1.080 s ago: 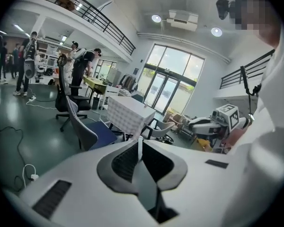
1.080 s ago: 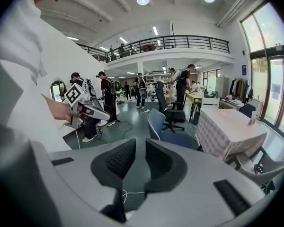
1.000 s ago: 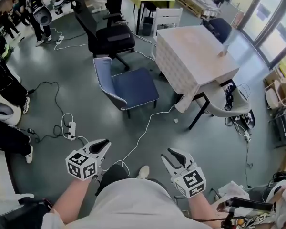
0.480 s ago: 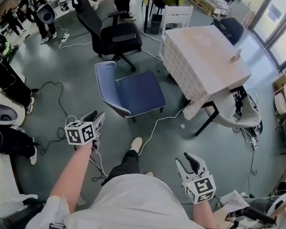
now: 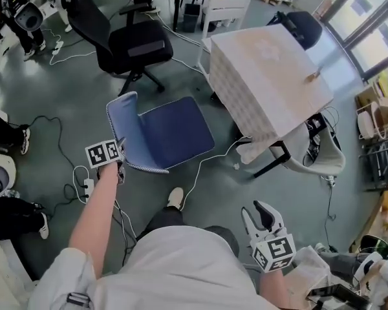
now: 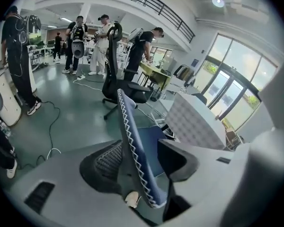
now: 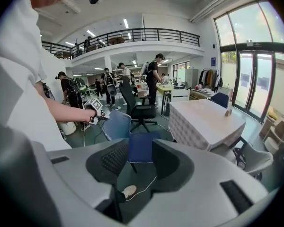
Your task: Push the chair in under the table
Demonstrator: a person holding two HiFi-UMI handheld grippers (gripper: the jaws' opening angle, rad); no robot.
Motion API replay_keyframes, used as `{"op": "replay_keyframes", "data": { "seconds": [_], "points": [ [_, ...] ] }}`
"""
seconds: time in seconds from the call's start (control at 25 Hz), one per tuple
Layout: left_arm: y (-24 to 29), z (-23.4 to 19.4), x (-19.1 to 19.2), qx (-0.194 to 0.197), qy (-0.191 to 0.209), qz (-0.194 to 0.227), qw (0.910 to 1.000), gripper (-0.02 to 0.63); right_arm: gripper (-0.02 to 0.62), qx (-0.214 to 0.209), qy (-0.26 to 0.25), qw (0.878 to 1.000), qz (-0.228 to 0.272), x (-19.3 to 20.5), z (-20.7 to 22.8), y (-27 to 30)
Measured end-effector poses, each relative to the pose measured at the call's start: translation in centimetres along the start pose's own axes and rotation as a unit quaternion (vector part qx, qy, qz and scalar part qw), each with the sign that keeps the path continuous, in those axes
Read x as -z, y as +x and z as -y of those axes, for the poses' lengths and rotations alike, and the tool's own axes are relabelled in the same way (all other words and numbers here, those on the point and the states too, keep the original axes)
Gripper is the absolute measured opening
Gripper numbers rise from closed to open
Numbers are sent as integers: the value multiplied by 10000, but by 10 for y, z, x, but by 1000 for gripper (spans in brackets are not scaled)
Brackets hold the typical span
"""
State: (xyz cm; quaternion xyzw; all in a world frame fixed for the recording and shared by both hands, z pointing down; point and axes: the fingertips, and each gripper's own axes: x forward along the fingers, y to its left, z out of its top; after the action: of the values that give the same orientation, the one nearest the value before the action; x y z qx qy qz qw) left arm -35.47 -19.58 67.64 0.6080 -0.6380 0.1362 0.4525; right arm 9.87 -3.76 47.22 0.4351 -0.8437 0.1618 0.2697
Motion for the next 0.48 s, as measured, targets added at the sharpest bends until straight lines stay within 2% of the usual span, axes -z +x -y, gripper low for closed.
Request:
{"op": "replay_keyframes", "data": {
  "seconds": [0.12,0.28,0.36,0.48],
  "points": [
    [35,-15,3,-22,-330,-262,9991,224,153,100,120,9996,-217,-1,4,16],
    [64,-13,20,356,-1229,-527,9904,219,153,195,194,9990,-365,-7,17,33],
    [68,-14,19,273,-1503,-473,9871,157,153,234,233,9989,-327,-13,24,39],
    [68,-16,18,34,-1831,-374,9824,101,153,231,304,9988,-292,-13,37,46]
  ]
}}
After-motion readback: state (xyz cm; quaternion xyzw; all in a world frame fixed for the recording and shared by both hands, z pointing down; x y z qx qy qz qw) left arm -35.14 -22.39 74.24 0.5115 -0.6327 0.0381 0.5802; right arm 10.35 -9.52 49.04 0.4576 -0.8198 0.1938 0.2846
